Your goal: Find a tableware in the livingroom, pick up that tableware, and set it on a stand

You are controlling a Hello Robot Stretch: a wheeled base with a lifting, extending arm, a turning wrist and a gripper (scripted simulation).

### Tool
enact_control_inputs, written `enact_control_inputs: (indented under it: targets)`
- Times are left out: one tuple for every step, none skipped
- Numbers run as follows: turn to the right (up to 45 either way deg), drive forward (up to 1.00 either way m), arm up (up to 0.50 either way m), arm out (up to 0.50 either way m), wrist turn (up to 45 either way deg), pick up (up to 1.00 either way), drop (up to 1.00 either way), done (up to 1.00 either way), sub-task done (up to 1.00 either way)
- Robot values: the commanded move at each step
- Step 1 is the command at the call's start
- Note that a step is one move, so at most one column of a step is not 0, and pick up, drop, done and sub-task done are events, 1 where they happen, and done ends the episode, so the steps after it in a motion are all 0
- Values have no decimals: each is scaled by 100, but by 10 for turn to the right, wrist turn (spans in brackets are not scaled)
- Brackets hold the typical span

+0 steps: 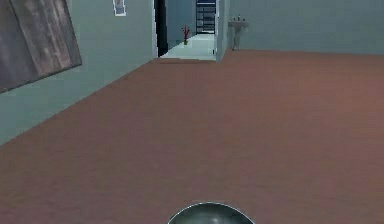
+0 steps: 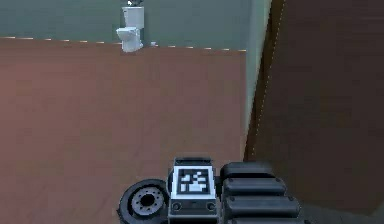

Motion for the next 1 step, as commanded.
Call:
enact_control_inputs:
  targets:
    - [0, 100, 0, 0, 0, 0, 0, 0, 0]
